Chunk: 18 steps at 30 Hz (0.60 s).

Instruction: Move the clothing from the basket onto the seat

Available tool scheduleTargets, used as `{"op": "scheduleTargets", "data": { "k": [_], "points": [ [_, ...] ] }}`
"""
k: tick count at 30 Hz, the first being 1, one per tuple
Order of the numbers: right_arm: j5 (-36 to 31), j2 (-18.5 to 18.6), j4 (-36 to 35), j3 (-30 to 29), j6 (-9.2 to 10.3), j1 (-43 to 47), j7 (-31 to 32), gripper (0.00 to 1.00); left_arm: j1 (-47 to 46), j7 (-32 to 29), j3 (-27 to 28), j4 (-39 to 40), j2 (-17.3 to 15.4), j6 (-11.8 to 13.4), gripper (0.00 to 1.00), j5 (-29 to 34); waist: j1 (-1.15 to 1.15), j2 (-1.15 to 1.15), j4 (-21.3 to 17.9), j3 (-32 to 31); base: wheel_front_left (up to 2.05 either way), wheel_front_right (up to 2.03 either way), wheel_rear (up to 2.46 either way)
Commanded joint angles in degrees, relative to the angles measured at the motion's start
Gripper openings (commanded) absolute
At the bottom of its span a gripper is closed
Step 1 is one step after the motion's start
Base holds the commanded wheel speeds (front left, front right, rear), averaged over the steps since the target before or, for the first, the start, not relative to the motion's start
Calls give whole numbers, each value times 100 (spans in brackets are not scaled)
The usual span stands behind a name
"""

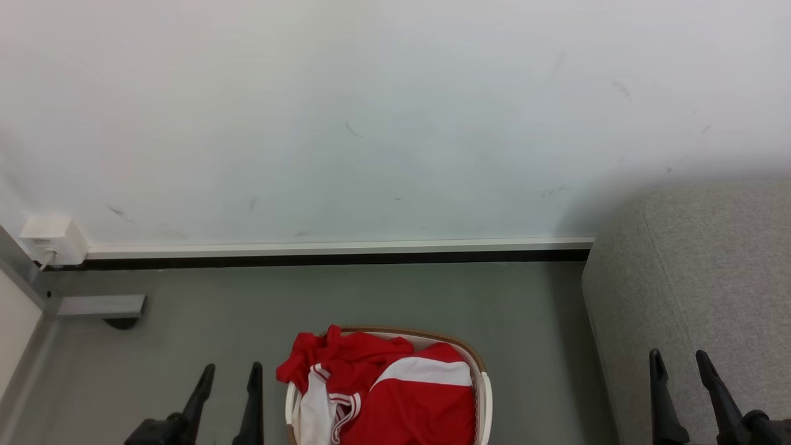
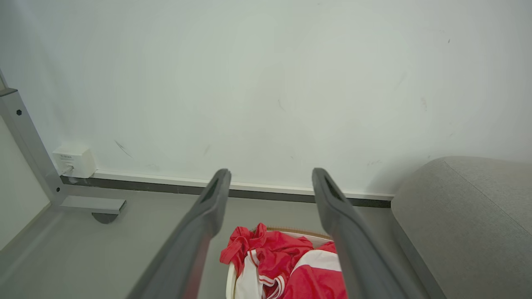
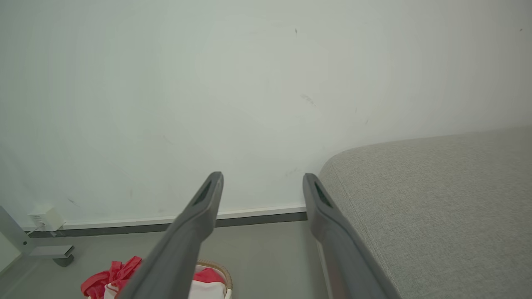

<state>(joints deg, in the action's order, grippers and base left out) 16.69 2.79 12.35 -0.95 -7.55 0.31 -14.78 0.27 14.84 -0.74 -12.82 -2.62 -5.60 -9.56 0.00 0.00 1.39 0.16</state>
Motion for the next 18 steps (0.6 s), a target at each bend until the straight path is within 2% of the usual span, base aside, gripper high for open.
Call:
{"op": "scheduleTargets", "data": {
  "k": [1, 18],
  "points": [
    [-88, 20, 11, 7, 13, 75, -48, 100, 59, 35, -3, -14, -47, -21, 100, 128, 0, 0, -7, 2, 0, 0, 0],
    [-27, 19, 54, 87, 12, 45, -38, 100, 20, 34, 16, -57, -45, -44, 100, 10, 0, 0, -86, 37, 0, 0, 0]
  ]
}}
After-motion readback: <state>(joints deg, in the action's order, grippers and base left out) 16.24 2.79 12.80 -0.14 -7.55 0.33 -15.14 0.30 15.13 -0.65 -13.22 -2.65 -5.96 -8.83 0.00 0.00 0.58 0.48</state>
